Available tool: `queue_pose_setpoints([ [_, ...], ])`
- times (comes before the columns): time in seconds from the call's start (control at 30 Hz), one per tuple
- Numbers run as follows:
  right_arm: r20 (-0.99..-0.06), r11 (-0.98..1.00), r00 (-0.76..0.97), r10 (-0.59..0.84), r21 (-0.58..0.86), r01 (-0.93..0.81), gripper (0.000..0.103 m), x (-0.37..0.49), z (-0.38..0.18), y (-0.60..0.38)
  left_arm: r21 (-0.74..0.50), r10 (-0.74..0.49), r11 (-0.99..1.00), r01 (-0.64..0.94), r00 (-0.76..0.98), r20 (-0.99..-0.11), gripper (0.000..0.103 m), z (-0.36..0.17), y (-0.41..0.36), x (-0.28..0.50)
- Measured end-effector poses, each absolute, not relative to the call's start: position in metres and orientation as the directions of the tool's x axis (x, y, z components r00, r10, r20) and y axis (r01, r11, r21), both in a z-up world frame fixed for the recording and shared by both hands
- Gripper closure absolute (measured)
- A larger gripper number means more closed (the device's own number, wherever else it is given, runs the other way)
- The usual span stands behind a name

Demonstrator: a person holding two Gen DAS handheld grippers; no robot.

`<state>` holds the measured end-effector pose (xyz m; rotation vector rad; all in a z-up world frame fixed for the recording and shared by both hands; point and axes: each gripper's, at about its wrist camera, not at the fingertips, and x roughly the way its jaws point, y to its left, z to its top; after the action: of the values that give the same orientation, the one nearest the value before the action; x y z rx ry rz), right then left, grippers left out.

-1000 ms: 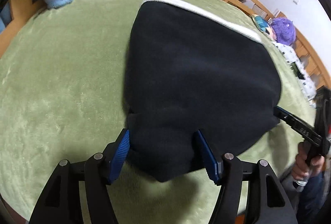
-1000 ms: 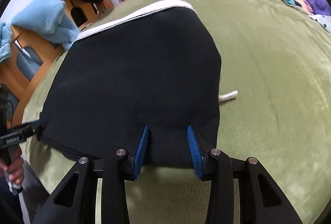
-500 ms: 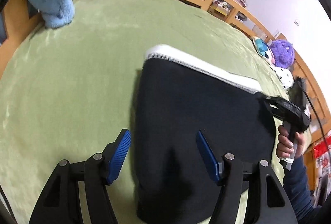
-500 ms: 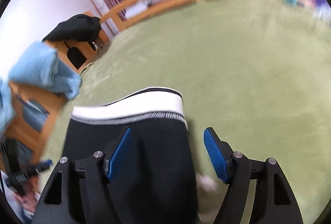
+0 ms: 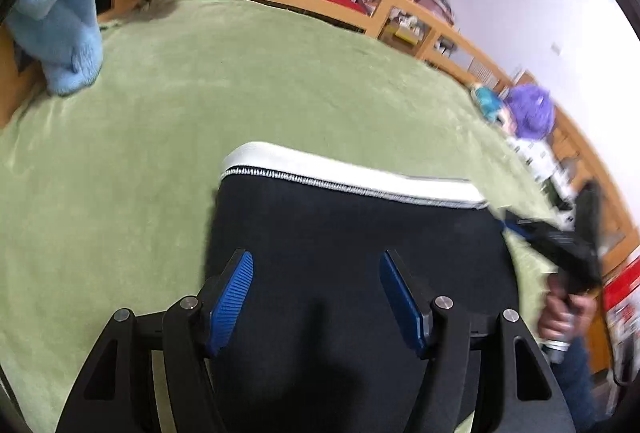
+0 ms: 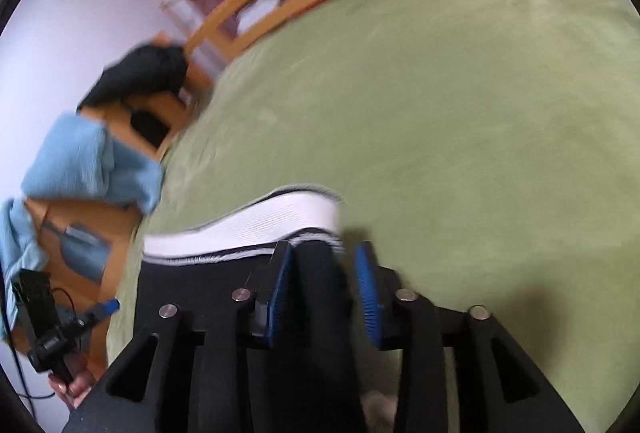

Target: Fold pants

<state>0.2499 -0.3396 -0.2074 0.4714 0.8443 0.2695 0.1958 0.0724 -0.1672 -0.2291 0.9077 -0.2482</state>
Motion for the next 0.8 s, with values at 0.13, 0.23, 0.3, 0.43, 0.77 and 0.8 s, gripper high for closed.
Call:
queue_pose_setpoints([
  [0.13,-0.622,0.888,0.672,0.402,0.443,-0.121,0.066,0.186,-0.195,-0.323,-0.322,-0.342,0.937,0.136,0.547,-0.764,0.039,-0.175,0.068,0.172],
  [0.23,-0.674,0.919,0.635,0.377,0.358,-0.166,0.066,0.15,-0.21,-0.312,-0.297,-0.32,0.946,0.132,0.537,-0.78,0.039,-0.182,0.068,0.139],
  [0.3,-0.72,0.951,0.627,0.296,0.283,-0.124,0.065,0.14,-0.226,-0.305,-0.269,-0.298,0.954,0.13,0.491,-0.819,0.039,-0.201,0.064,0.117],
  [0.43,-0.759,0.935,0.568,0.318,0.349,-0.058,0.053,0.13,-0.232,-0.321,-0.087,-0.147,0.986,0.139,0.51,-0.847,0.038,-0.211,0.049,0.082],
  [0.77,-0.815,0.983,0.558,0.156,0.184,-0.005,0.053,0.081,-0.182,-0.314,-0.18,-0.192,0.981,0.073,0.489,-0.851,0.038,-0.157,0.044,0.069],
  [0.8,-0.807,0.985,0.573,0.143,0.17,-0.006,0.053,0.076,-0.169,-0.31,-0.169,-0.186,0.982,0.079,0.509,-0.84,0.038,-0.144,0.036,0.067],
])
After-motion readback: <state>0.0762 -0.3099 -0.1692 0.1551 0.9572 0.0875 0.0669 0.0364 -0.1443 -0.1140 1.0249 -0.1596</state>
